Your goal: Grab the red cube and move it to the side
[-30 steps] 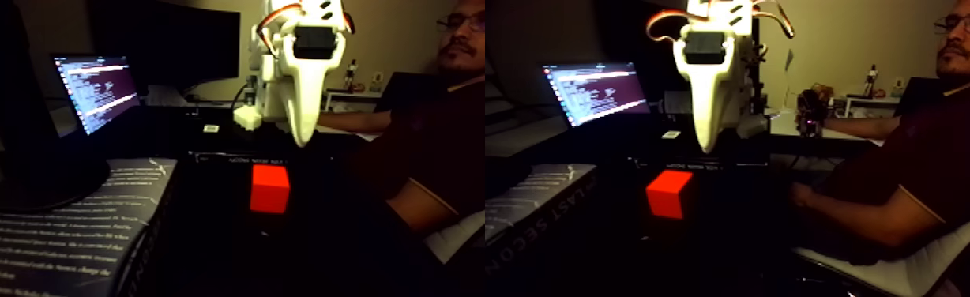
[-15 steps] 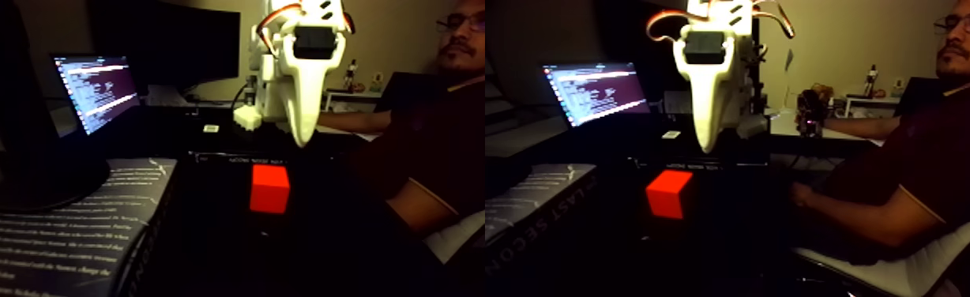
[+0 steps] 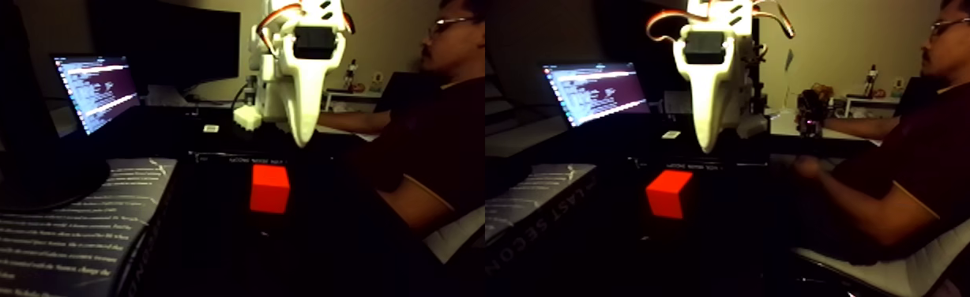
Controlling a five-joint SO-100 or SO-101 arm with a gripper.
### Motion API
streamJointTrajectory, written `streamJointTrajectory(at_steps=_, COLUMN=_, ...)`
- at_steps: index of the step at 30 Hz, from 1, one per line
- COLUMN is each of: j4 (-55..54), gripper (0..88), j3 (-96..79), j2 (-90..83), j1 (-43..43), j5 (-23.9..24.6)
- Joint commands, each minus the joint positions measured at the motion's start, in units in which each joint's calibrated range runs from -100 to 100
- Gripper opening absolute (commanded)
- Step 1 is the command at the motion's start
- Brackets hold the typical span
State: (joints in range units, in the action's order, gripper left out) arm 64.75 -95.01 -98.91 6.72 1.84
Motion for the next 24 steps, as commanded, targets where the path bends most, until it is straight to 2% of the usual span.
streamJointTrajectory(at_steps=1, j4=0.45, gripper=0.6, j3=0.18, j2=0.08, j1=-0.31, j5=-0.24)
streamJointTrajectory(at_steps=20, j4=-0.22, gripper=0.7, j3=0.18, j2=0.00, j1=0.19, j5=-0.24)
streamJointTrajectory(at_steps=24, j4=-0.73, gripper=0.8, j3=1.09, j2=0.92, j1=0.53, j5=-1.43)
